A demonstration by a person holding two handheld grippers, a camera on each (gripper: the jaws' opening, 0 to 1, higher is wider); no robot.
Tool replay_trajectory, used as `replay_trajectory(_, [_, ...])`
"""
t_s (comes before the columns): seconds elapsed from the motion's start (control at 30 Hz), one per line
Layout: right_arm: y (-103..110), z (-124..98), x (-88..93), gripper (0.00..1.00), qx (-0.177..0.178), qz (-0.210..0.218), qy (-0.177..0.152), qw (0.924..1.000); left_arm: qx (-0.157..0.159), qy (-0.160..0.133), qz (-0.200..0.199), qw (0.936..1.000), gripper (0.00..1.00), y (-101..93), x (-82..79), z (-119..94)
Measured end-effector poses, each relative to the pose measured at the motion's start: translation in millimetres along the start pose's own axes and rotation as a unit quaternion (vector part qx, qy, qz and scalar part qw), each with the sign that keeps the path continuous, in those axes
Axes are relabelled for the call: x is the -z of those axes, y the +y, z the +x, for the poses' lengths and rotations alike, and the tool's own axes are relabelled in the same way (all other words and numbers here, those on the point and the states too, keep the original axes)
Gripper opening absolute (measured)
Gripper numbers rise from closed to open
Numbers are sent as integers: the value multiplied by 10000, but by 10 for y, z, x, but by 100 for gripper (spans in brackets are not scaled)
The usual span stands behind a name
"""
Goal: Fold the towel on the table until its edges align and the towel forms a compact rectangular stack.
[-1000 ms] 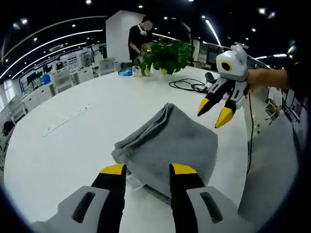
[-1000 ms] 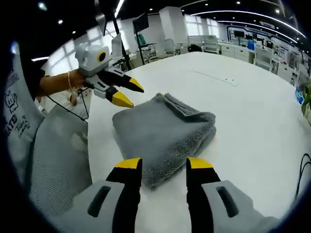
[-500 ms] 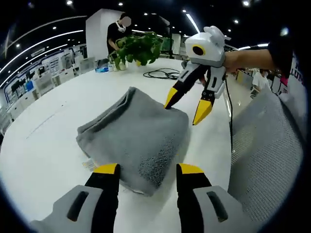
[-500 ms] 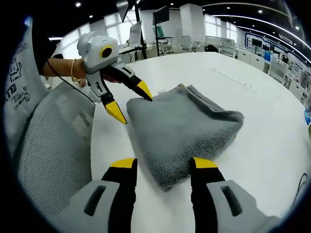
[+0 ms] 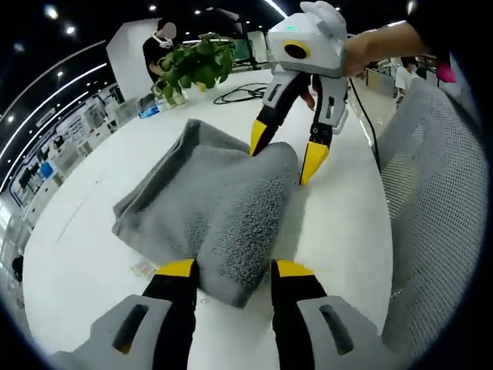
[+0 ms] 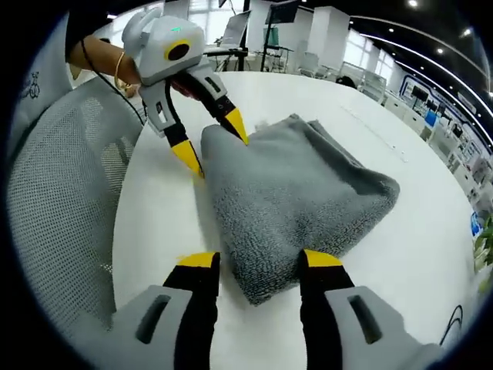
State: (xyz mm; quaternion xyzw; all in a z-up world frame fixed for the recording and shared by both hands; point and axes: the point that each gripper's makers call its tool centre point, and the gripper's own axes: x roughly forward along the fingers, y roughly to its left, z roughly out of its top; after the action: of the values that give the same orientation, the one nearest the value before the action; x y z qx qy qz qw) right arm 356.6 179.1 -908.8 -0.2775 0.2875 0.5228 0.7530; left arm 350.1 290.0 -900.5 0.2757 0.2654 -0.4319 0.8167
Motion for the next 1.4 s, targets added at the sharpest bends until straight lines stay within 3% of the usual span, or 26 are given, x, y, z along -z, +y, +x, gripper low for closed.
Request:
replay_trajectory(0.07, [-13, 18, -9, 36, -32, 71, -6, 10000, 68, -52, -170, 9998, 32, 19, 3, 19])
replay_trajectory(0.27, [-98, 85, -44, 35, 62, 35, 25, 10000, -26, -54, -106, 9999, 29, 92, 12, 51])
replay_trajectory(0.5, [-280, 218, -117, 35, 245, -41, 162, 9996, -162, -86, -251, 9995, 27, 316, 18, 115])
replay_trajectory(0.93, [-526, 392, -248, 33, 600, 213, -26, 9980, -281, -207, -357, 9988, 25, 721, 40, 244])
replay_trajectory(1.2, [-593, 421, -261, 32, 852, 275, -117, 9959, -471, -217, -304, 9982, 25, 748, 38, 258])
replay_trajectory(1.4, [-560, 396, -307, 37, 919, 386, -13, 9950, -433, -268, -520, 9973, 27, 757, 24, 257])
